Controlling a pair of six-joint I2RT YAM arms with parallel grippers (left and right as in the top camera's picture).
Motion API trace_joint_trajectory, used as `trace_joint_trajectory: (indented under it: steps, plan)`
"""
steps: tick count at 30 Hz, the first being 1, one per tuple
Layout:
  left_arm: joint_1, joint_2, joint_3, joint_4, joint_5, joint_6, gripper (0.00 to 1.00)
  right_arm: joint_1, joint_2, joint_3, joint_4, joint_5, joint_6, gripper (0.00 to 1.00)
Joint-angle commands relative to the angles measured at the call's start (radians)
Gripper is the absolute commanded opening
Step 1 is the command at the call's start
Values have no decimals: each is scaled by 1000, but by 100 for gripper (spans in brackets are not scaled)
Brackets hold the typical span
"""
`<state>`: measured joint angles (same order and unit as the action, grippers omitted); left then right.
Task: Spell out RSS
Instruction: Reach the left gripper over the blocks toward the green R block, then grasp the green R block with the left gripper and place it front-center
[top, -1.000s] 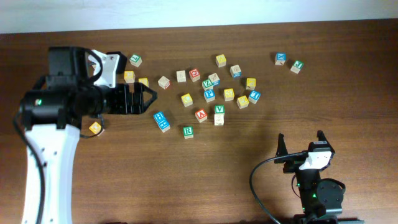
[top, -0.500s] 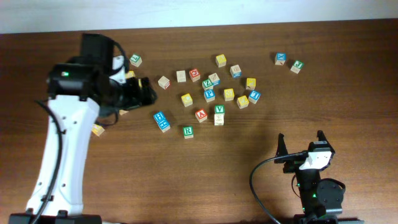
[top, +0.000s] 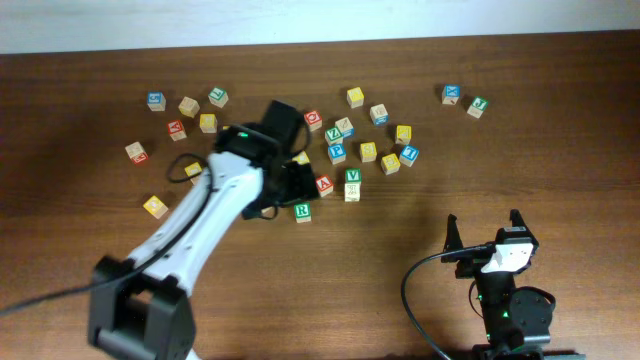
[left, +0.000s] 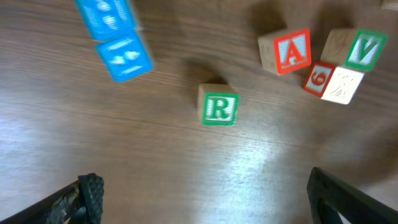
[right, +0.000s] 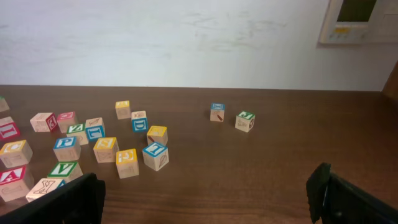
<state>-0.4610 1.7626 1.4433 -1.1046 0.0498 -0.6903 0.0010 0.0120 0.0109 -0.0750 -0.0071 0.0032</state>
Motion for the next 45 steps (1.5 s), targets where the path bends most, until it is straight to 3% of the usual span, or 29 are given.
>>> trace_joint_trajectory:
  steps: [1, 3, 6, 11, 13, 18, 20, 22, 25, 39, 45]
  plan:
    - [-63, 100, -7, 21, -92, -25, 96, 5, -5, -5, -6, 8, 4, 98]
    - [-66, 161, -7, 25, -100, -24, 92, 5, -5, -5, -6, 8, 4, 98]
    - [-68, 245, -7, 69, -98, -19, 74, 5, -5, -5, -6, 8, 4, 98]
    - [-69, 297, -7, 105, -96, -12, 66, 5, -5, -5, -6, 8, 4, 98]
    - [-69, 298, -9, 123, -95, 4, 56, 5, -5, -5, -6, 8, 4, 98]
    - [-80, 298, -34, 186, -92, 59, 55, 5, -5, -5, -6, 8, 4, 98]
    - [-80, 298, -35, 203, -92, 59, 43, 5, -5, -5, -6, 8, 4, 98]
    - [-80, 298, -35, 203, -91, 59, 41, 5, -5, -5, -6, 8, 4, 98]
    - [-80, 298, -42, 203, -92, 59, 29, 5, -5, -5, -6, 8, 4, 99]
    - [-79, 296, -24, 114, -27, 86, 24, 5, -5, -5, -6, 8, 4, 98]
    - [-79, 269, 38, -133, -27, 140, 24, 5, -5, -5, -6, 8, 4, 98]
